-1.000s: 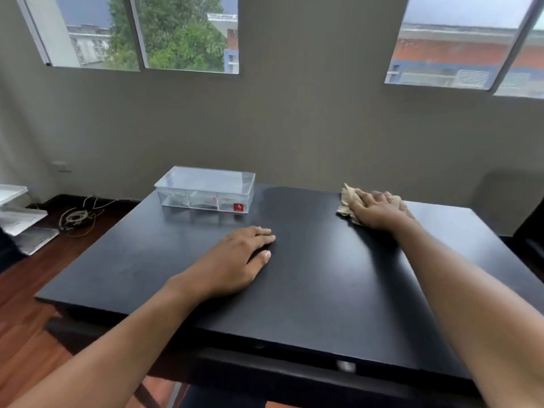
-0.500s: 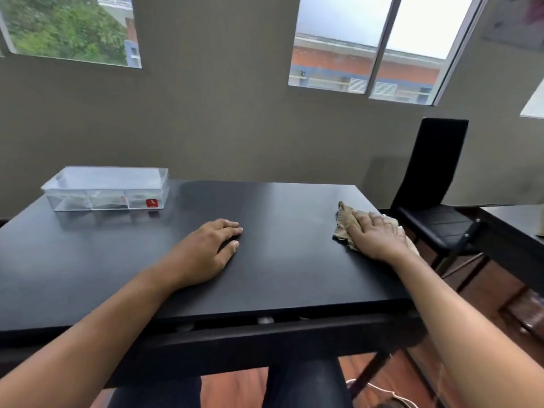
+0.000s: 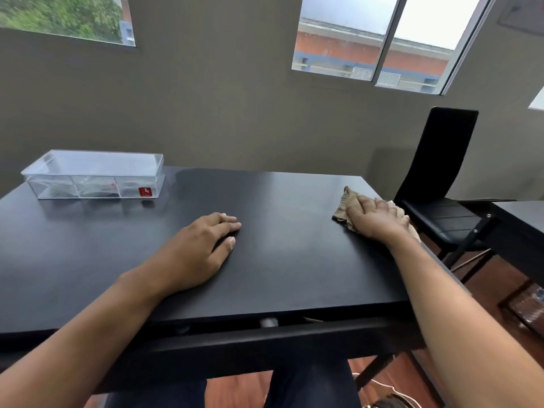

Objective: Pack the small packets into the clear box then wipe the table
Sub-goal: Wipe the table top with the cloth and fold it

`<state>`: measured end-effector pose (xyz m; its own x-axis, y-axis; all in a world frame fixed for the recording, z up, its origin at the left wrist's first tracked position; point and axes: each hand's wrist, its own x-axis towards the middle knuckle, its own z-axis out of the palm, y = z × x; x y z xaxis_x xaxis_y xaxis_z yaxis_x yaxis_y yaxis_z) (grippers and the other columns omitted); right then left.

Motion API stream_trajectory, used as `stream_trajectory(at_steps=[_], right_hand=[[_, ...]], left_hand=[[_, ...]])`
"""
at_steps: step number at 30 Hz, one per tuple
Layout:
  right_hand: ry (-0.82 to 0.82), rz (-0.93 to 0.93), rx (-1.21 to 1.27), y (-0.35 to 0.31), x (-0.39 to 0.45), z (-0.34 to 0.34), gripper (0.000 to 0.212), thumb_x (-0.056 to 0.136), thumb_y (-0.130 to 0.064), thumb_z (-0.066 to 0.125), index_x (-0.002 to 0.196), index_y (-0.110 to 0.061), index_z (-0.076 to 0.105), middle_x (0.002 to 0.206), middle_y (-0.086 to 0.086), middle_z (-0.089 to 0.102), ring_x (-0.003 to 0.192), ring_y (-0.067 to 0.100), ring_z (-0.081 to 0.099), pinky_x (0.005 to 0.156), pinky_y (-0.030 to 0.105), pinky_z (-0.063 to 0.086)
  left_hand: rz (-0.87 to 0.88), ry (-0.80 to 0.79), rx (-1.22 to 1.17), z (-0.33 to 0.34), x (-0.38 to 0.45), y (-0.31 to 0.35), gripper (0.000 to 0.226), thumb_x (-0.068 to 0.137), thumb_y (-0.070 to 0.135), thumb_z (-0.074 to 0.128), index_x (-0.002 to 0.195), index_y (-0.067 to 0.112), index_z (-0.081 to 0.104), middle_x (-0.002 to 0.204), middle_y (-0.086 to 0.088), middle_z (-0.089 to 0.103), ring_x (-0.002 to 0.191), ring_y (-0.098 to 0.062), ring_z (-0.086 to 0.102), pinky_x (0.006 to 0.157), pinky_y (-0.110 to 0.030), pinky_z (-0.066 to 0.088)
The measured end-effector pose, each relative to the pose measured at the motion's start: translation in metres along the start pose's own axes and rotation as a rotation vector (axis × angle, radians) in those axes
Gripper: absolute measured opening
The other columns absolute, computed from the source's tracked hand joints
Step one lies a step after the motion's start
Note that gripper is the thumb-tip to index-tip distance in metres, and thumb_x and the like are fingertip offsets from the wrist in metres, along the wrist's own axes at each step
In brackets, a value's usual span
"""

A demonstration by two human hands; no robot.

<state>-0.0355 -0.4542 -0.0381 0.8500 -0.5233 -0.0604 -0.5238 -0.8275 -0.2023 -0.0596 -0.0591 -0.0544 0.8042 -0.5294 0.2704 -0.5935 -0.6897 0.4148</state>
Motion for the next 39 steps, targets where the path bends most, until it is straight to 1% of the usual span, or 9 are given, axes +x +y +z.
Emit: stream_trajectory(at_steps=[6, 13, 16, 21, 26, 29, 32, 36, 39], right_hand=[[0.021, 0.067, 0.02, -0.032, 0.067, -0.004, 0.082, 0.087, -0.067, 0.003, 0.162, -0.04, 0.019, 0.174, 0.006, 0.011, 0.16, 0.036, 0.007, 0.121, 0.068, 0.006], [0.008, -0.008, 0.025, -0.051, 0.08, -0.004, 0.074, 0.095, -0.067, 0.009, 0.164, -0.04, 0.014, 0.175, 0.002, 0.007, 0.161, 0.032, 0.0, 0.123, 0.066, -0.004], [-0.031, -0.099, 0.018, -0.05, 0.061, -0.003, 0.072, 0.097, -0.067, 0.013, 0.164, -0.041, 0.012, 0.175, -0.002, 0.005, 0.161, 0.028, -0.001, 0.125, 0.06, -0.007], [-0.066, -0.304, -0.048, -0.05, 0.007, 0.003, 0.069, 0.096, -0.069, 0.019, 0.161, -0.05, 0.008, 0.174, -0.012, 0.002, 0.161, 0.018, -0.002, 0.128, 0.051, -0.003], [-0.038, -0.513, -0.084, 0.009, -0.049, 0.002, 0.067, 0.091, -0.077, 0.022, 0.155, -0.063, 0.01, 0.17, -0.024, 0.012, 0.159, 0.006, 0.004, 0.13, 0.041, 0.006], [-0.027, -0.386, -0.063, 0.045, -0.036, -0.008, 0.074, 0.083, -0.083, 0.021, 0.154, -0.063, 0.02, 0.17, -0.018, 0.022, 0.158, 0.009, 0.014, 0.129, 0.043, 0.012], [-0.013, -0.241, -0.036, 0.043, -0.006, -0.012, 0.079, 0.081, -0.083, 0.021, 0.155, -0.057, 0.025, 0.17, -0.011, 0.024, 0.158, 0.015, 0.016, 0.127, 0.052, 0.015], [-0.001, -0.089, 0.053, -0.01, 0.039, -0.014, 0.082, 0.083, -0.086, 0.013, 0.157, -0.053, 0.026, 0.172, -0.009, 0.019, 0.16, 0.02, 0.011, 0.125, 0.061, 0.007], [0.007, -0.064, 0.026, -0.063, 0.069, -0.007, 0.09, 0.08, -0.088, 0.002, 0.16, -0.05, 0.019, 0.174, -0.006, 0.014, 0.161, 0.026, 0.01, 0.127, 0.057, 0.004]], left_hand=[[0.002, 0.021, 0.004, 0.003, 0.003, -0.005, 0.052, 0.099, 0.043, 0.038, 0.145, 0.025, 0.053, 0.151, 0.014, 0.047, 0.144, -0.001, 0.034, 0.113, -0.01, 0.018], [0.021, -0.003, 0.045, -0.001, 0.004, -0.001, 0.058, 0.097, 0.045, 0.031, 0.148, 0.025, 0.05, 0.153, 0.014, 0.044, 0.145, -0.001, 0.032, 0.107, -0.002, 0.01], [0.024, -0.007, 0.045, -0.001, 0.001, 0.0, 0.059, 0.097, 0.045, 0.029, 0.149, 0.025, 0.049, 0.154, 0.013, 0.043, 0.146, 0.0, 0.029, 0.104, 0.005, 0.004], [0.019, 0.0, 0.05, -0.001, -0.001, 0.002, 0.06, 0.096, 0.045, 0.028, 0.15, 0.025, 0.047, 0.155, 0.013, 0.042, 0.147, -0.001, 0.028, 0.103, 0.006, 0.002], [0.025, 0.009, 0.044, 0.001, -0.001, 0.002, 0.06, 0.097, 0.043, 0.029, 0.149, 0.021, 0.049, 0.154, 0.01, 0.044, 0.146, -0.004, 0.032, 0.102, 0.007, 0.0], [0.03, 0.027, 0.045, 0.003, -0.001, 0.001, 0.052, 0.102, 0.037, 0.033, 0.148, 0.018, 0.05, 0.151, 0.009, 0.046, 0.144, -0.005, 0.034, 0.099, 0.009, 0.0], [0.021, 0.017, 0.045, 0.001, -0.002, 0.004, 0.06, 0.098, 0.041, 0.027, 0.15, 0.018, 0.048, 0.152, 0.009, 0.044, 0.145, -0.005, 0.032, 0.105, 0.002, 0.002], [0.011, 0.014, 0.056, 0.003, -0.003, 0.005, 0.064, 0.097, 0.042, 0.024, 0.151, 0.015, 0.046, 0.154, 0.005, 0.044, 0.146, -0.008, 0.032, 0.115, -0.012, 0.011], [0.007, 0.019, 0.052, 0.002, -0.003, 0.005, 0.06, 0.098, 0.039, 0.027, 0.148, 0.015, 0.049, 0.152, 0.005, 0.046, 0.143, -0.01, 0.036, 0.119, -0.018, 0.02]])
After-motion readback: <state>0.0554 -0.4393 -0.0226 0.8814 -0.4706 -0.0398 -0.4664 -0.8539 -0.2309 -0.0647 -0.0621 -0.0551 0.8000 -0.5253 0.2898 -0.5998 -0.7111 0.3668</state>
